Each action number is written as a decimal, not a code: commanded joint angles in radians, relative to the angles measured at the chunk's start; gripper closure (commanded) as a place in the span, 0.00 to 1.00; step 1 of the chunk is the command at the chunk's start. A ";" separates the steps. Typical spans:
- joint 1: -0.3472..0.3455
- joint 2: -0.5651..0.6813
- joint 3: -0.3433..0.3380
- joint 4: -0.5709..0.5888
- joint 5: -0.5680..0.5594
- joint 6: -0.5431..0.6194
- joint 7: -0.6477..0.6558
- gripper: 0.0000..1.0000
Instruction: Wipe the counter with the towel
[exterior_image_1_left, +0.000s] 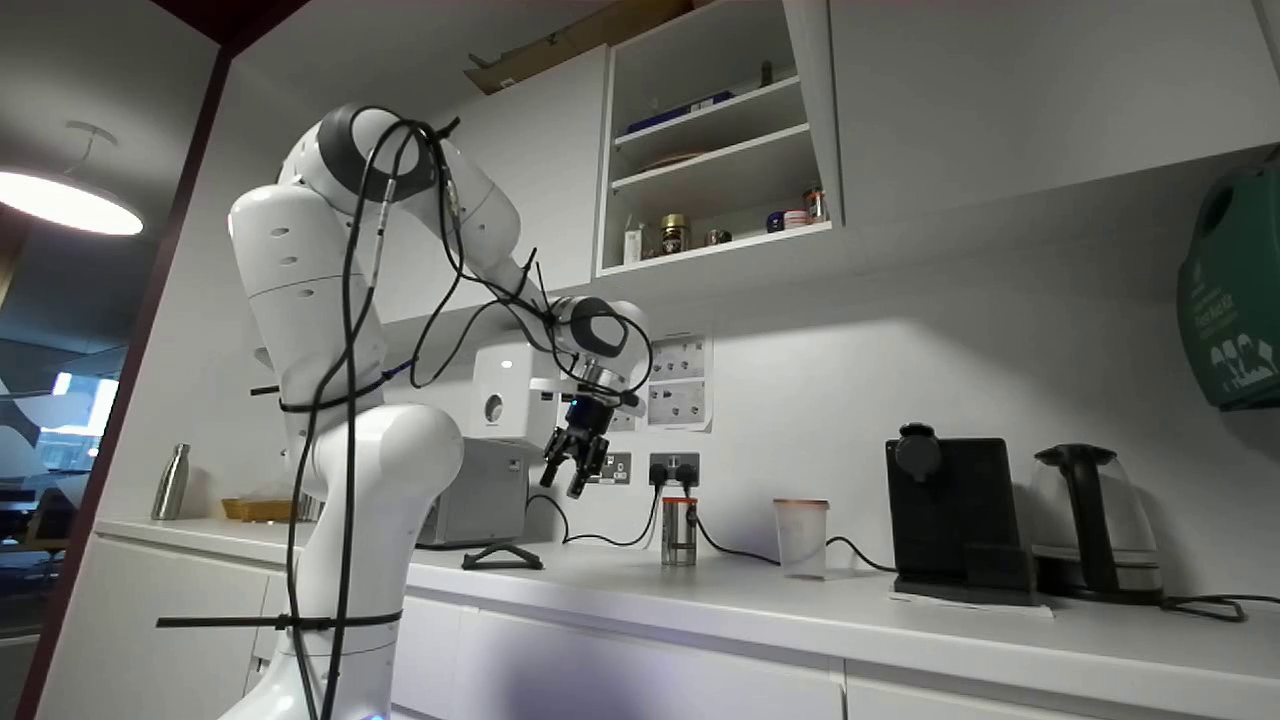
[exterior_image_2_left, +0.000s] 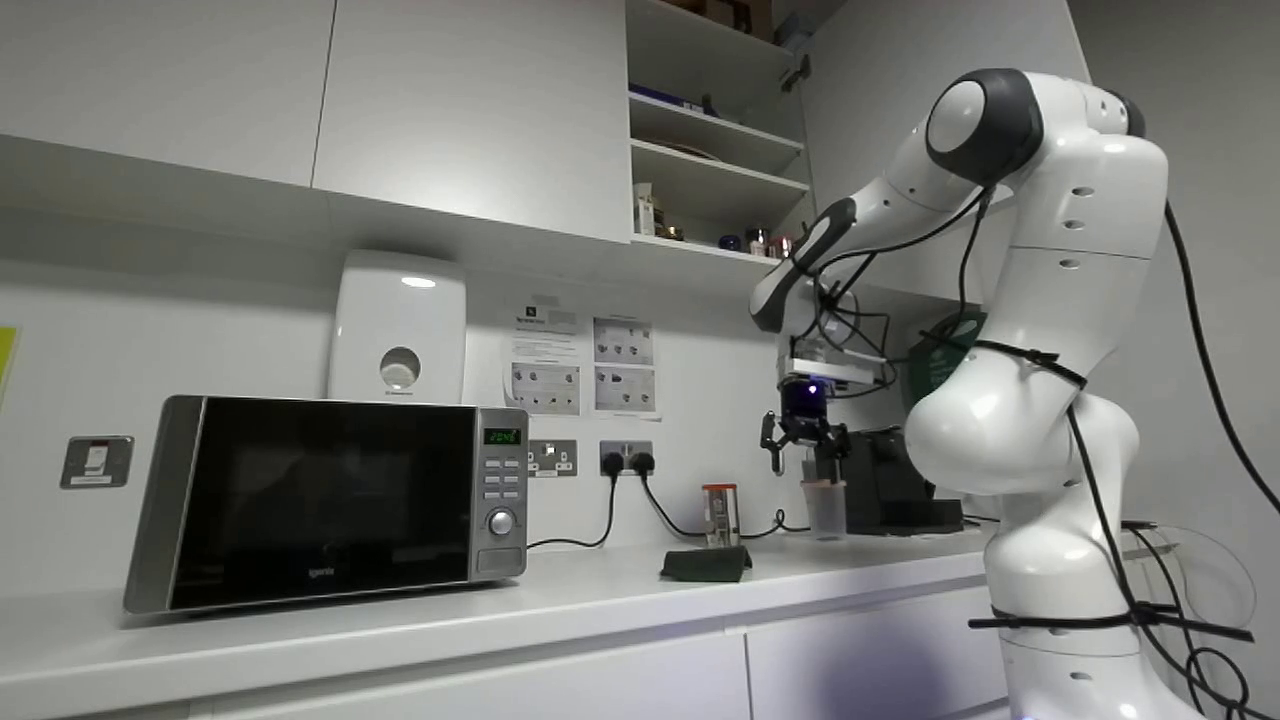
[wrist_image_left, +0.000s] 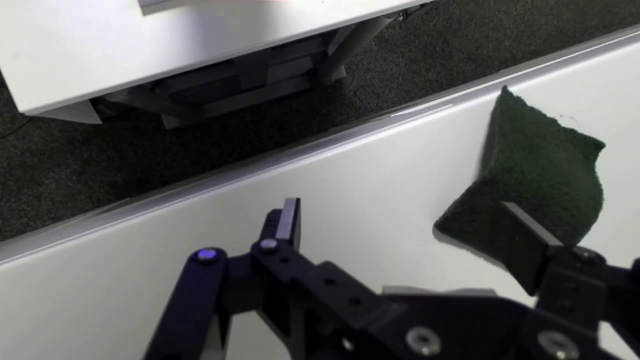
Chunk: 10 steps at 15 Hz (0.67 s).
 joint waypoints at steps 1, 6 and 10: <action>0.022 -0.014 0.032 -0.055 0.053 0.020 0.034 0.00; 0.053 0.003 0.063 -0.082 0.140 0.015 0.041 0.00; 0.062 0.057 0.052 -0.070 0.228 0.016 0.033 0.00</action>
